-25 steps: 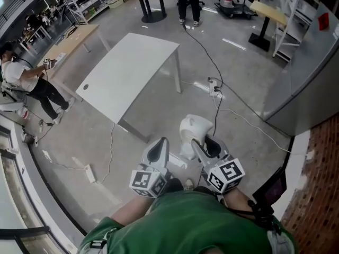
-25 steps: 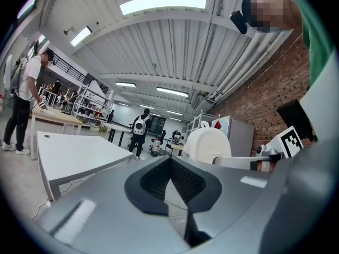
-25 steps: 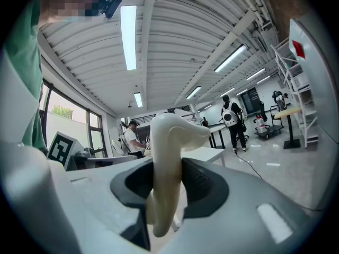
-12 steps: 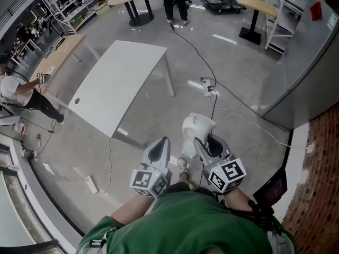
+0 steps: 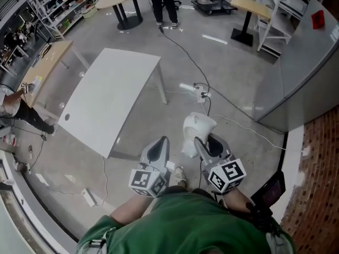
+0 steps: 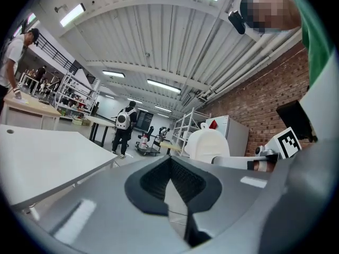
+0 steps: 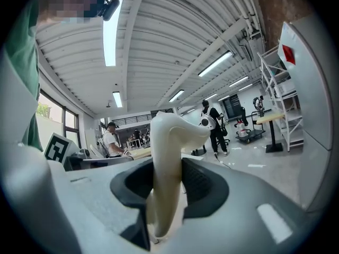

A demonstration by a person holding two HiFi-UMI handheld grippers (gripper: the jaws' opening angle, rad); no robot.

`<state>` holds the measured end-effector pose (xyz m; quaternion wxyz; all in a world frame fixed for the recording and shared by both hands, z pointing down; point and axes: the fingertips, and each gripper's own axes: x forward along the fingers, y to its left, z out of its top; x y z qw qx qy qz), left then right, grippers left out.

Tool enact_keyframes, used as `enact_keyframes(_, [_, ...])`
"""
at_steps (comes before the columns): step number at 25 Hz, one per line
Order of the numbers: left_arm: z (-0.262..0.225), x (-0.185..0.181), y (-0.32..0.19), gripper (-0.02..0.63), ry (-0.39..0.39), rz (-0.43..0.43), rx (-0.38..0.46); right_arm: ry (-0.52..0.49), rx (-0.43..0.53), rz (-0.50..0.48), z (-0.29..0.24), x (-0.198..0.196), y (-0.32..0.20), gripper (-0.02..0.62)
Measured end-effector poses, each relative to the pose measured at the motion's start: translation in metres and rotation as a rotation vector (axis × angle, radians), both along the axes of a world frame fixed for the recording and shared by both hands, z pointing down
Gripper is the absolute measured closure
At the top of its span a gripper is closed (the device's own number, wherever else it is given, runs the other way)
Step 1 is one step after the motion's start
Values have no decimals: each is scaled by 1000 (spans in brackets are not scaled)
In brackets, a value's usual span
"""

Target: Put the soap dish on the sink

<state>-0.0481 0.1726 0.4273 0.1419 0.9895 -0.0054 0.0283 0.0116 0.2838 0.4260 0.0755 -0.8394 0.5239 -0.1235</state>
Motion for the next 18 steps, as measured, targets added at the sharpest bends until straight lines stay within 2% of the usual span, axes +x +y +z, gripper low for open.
enact_keyframes(10, [0, 51, -38, 600, 8, 36, -48, 7, -40, 52, -8, 49, -33, 456])
enact_keyframes(18, [-2, 71, -56, 600, 10, -17, -37, 22, -25, -1, -12, 77, -56, 456])
